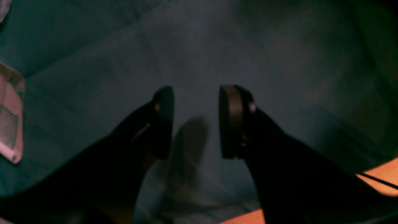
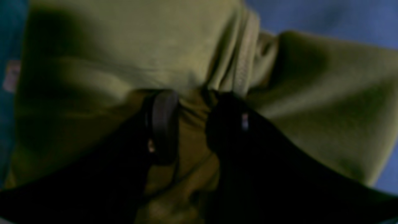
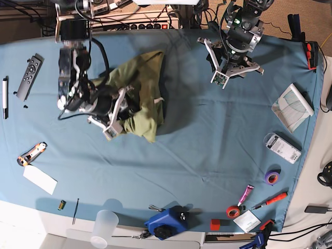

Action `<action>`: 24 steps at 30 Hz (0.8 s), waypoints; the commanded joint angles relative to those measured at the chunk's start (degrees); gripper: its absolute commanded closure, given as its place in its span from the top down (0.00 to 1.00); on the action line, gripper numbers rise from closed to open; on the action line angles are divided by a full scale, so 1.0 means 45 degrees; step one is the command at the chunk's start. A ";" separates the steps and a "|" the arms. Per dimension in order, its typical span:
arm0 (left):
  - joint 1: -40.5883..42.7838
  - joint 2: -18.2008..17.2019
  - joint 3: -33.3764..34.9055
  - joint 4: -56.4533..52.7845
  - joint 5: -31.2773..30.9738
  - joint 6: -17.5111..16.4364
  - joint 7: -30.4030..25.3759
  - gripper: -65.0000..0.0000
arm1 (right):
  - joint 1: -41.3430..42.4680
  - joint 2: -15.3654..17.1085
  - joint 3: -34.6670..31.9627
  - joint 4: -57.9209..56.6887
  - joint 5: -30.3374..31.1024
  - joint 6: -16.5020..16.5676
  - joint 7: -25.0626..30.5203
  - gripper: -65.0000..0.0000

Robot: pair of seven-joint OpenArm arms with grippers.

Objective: Layout the t-shirt on the table in an organized manner, then fold the t-shirt properly
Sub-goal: 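Press and tuck the bundle edges with the right gripper to square it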

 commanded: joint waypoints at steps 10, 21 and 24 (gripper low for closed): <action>0.0005 -0.0024 -0.0015 0.0199 0.0049 0.0005 -0.0204 0.35 | 0.0272 -0.0019 0.1180 0.2395 0.2404 0.0097 -0.1302 0.38; 0.0073 -0.0029 -0.0015 0.0199 0.0053 0.0005 -0.0223 0.35 | 0.0287 -0.0471 0.1350 -0.0427 0.0976 0.0255 -0.0505 0.38; 0.0155 -0.0029 -0.0015 0.0199 0.0155 -0.0024 -0.0199 0.35 | 0.0282 -0.0466 0.1365 -0.1141 0.0908 0.0255 -0.0495 0.38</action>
